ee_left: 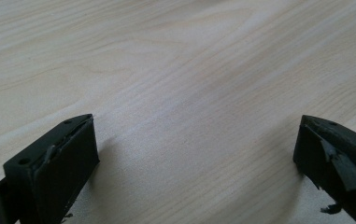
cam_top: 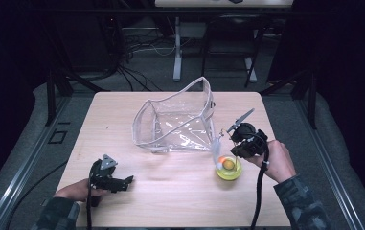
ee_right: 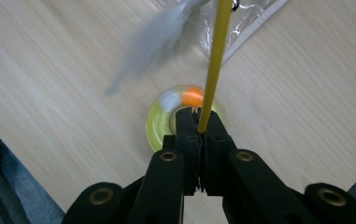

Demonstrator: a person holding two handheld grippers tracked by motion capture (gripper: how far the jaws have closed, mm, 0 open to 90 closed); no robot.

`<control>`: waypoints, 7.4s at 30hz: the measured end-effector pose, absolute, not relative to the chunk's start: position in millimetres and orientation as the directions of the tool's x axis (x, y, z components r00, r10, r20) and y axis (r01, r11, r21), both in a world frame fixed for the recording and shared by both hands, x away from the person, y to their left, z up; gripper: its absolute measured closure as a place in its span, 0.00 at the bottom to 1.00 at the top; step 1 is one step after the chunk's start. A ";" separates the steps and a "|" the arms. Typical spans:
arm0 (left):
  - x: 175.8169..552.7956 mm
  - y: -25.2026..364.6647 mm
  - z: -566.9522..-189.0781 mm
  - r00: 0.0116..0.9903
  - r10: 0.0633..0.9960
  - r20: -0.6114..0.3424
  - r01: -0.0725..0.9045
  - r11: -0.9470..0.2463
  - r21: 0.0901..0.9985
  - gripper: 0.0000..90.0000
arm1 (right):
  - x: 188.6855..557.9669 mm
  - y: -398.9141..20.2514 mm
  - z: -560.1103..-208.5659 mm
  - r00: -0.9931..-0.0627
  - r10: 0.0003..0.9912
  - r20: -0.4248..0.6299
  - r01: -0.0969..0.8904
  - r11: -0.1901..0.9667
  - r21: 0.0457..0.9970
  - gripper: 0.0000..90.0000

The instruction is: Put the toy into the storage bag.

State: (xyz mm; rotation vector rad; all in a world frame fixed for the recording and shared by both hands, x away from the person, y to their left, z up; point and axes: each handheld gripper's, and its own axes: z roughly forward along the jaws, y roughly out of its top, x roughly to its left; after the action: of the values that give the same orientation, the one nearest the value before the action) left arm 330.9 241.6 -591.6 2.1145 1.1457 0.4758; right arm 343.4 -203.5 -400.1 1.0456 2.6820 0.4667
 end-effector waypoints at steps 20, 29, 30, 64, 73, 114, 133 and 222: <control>330.8 241.8 -591.6 0.548 0.836 0.001 0.589 -0.387 0.709 0.00 | 339.2 -203.1 -386.4 -0.732 0.675 -0.094 0.600 0.703 0.382 0.98; 330.8 241.7 -591.6 0.548 0.837 0.000 0.589 -0.386 0.709 0.00 | 342.1 -200.5 -371.0 -0.736 0.668 -0.106 0.587 0.709 0.392 0.98; 330.7 241.6 -591.6 0.547 0.837 -0.001 0.590 -0.385 0.710 0.00 | 342.7 -199.0 -369.0 -0.735 0.669 -0.107 0.584 0.706 0.401 0.98; 330.7 241.6 -591.6 0.546 0.837 -0.001 0.590 -0.385 0.710 0.00 | 391.9 -230.6 -357.9 -0.674 0.733 -0.091 0.686 0.667 0.292 0.98; 330.7 241.6 -591.6 0.547 0.837 -0.003 0.591 -0.384 0.710 0.00 | 411.1 -246.3 -357.6 -0.628 0.776 -0.066 0.733 0.617 0.287 0.98; 330.8 241.9 -591.3 0.549 0.836 -0.001 0.591 -0.388 0.707 0.00 | 468.5 -276.8 -323.2 -0.523 0.846 -0.101 0.796 0.528 0.297 0.98; 330.8 241.9 -591.3 0.549 0.836 -0.001 0.591 -0.388 0.707 0.00 | 469.9 -268.0 -297.6 -0.535 0.836 -0.121 0.775 0.543 0.324 0.98; 330.8 241.9 -591.3 0.550 0.835 -0.001 0.591 -0.389 0.707 0.00 | 471.0 -179.5 -178.2 -0.635 0.748 -0.195 0.600 0.636 0.484 0.98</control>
State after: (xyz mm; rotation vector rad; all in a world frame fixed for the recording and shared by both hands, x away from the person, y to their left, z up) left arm 330.8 241.9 -591.3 2.1199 1.1423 0.4724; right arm 471.0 -179.5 -178.2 1.0702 2.4803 0.5361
